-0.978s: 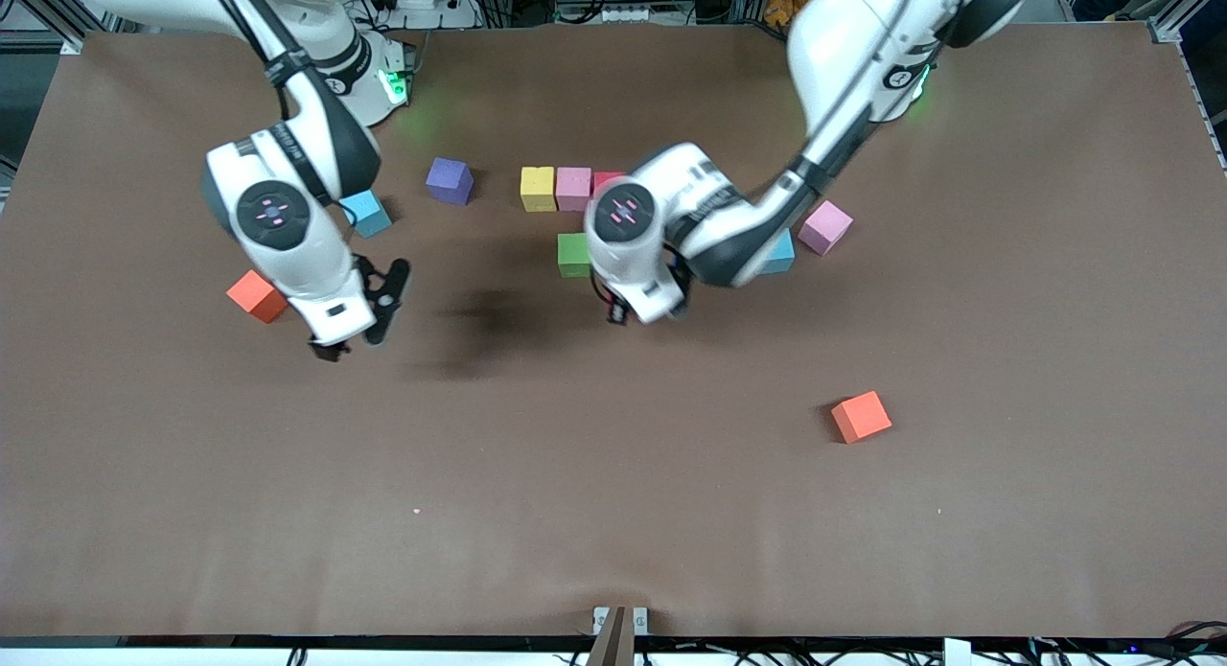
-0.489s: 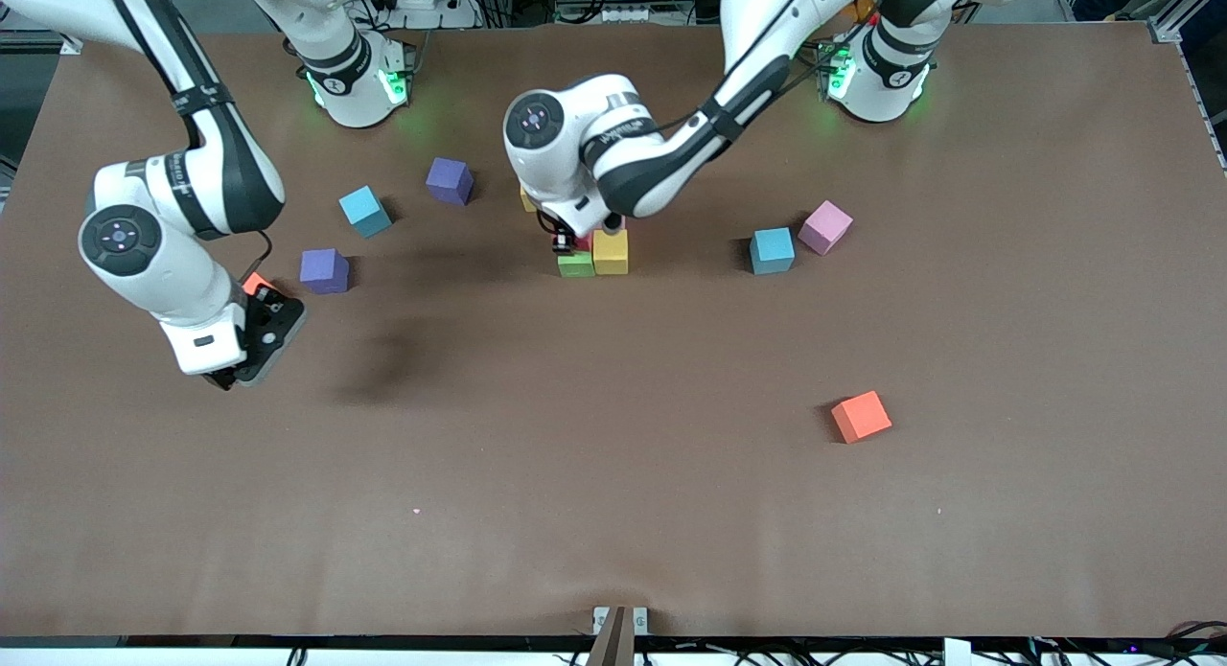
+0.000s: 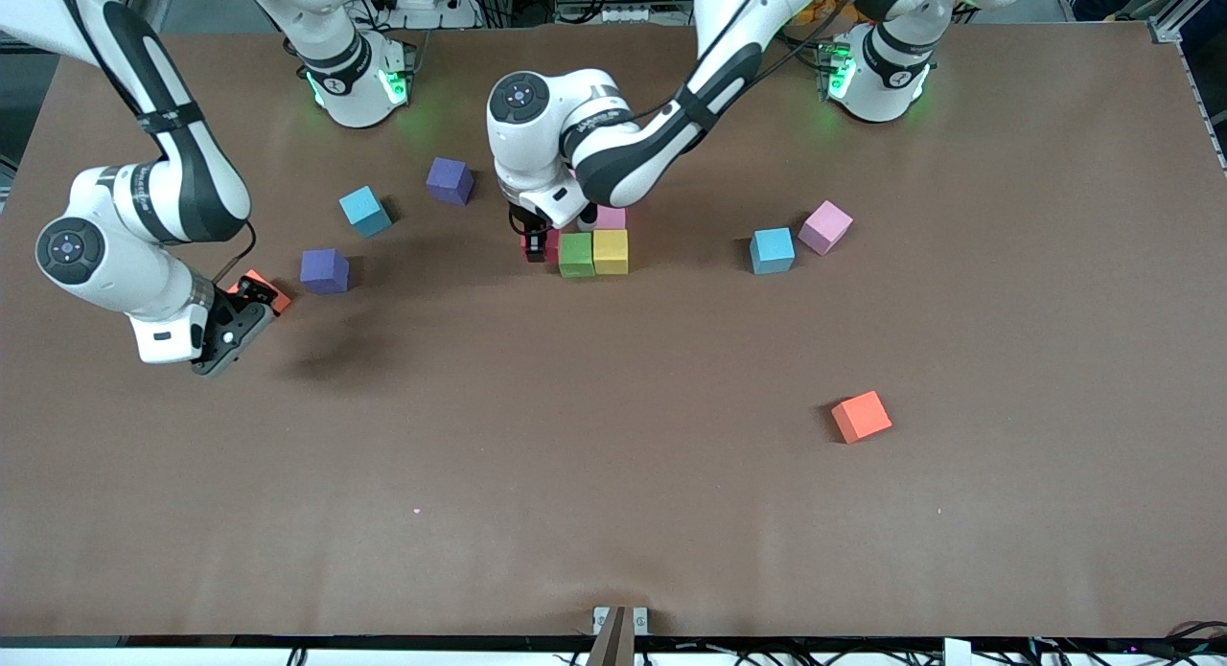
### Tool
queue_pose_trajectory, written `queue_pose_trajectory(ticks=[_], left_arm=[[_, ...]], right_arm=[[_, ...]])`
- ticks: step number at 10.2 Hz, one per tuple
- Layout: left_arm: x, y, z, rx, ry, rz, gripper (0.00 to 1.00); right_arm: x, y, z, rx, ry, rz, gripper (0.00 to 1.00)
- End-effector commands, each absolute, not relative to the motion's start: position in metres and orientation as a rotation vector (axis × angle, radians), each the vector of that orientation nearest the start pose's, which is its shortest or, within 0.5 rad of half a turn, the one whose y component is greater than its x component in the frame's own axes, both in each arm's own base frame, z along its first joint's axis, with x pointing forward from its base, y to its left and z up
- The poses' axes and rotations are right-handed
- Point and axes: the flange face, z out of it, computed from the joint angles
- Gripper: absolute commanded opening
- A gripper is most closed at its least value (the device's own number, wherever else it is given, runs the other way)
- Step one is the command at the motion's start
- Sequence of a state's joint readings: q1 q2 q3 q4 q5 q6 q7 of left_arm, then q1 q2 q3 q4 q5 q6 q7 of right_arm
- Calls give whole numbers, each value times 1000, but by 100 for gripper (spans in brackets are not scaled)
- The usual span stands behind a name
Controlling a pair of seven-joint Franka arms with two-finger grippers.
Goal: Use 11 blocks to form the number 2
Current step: 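Carry the pink cube to the blocks while the right gripper reaches orange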
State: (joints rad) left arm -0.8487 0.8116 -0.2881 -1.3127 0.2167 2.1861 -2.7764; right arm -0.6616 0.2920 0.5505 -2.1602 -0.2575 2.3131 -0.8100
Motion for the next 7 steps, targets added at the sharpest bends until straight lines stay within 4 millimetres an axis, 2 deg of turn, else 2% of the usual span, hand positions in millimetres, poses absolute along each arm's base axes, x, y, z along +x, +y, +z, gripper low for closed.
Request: queue_pose_trajectory(ticks=[1, 3, 7], left_arm=[[367, -667, 272, 1891, 2371, -91, 19], [370, -669, 264, 1837, 2409, -103, 21], [355, -675, 235, 1856, 2428, -103, 22]], right_arm=[[524, -114, 263, -2823, -1260, 155, 100], [514, -130, 258, -2753, -1378, 160, 100], [480, -124, 222, -2692, -1461, 121, 100]])
